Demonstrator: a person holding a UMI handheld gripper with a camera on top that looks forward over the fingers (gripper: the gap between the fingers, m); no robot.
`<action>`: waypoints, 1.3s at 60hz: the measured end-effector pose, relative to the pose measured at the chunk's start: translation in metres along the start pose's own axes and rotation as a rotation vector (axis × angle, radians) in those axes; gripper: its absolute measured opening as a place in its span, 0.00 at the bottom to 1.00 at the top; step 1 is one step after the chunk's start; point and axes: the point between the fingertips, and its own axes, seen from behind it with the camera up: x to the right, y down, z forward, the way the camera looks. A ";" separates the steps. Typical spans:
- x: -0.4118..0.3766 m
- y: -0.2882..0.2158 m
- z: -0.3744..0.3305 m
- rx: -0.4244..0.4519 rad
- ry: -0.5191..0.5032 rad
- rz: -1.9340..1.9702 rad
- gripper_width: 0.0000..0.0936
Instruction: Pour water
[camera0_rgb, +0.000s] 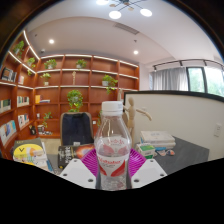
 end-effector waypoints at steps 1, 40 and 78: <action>0.005 0.010 0.006 -0.006 0.005 -0.003 0.40; 0.030 0.082 0.041 -0.033 0.010 0.065 0.52; 0.026 0.112 -0.104 -0.138 -0.162 -0.070 0.94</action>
